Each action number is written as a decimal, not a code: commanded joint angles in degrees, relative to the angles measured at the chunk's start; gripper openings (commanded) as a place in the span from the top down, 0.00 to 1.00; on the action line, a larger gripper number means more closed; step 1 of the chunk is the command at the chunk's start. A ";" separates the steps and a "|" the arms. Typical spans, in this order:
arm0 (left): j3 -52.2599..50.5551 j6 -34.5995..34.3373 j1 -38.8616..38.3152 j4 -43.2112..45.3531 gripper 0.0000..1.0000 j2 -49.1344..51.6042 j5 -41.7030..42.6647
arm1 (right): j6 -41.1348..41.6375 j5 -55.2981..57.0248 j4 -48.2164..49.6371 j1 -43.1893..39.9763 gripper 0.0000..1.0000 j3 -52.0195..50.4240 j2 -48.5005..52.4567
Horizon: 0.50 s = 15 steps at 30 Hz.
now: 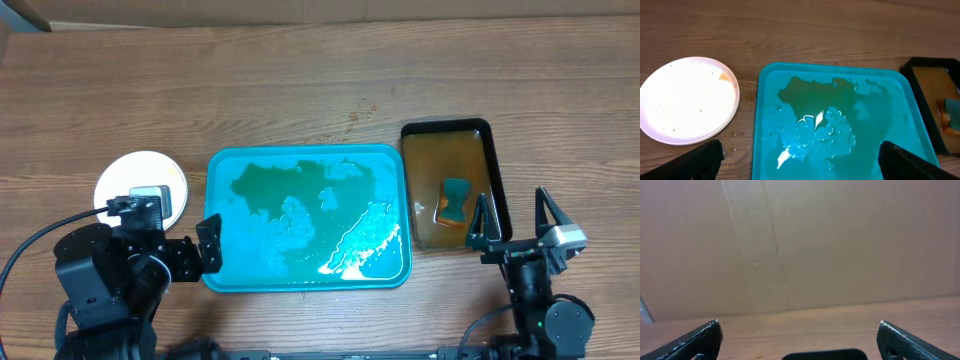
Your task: Clean dirty plates on tray and stack at the side
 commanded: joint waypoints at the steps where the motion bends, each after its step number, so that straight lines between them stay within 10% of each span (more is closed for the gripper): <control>1: -0.24 1.07 -0.42 0.02 0.00 -0.07 1.03 | -2.60 -2.08 0.74 -0.50 0.00 -3.50 -0.68; 15: -0.24 1.07 -0.42 0.02 0.00 -0.07 1.03 | -12.02 -5.01 -8.28 -0.83 0.00 -3.63 -0.68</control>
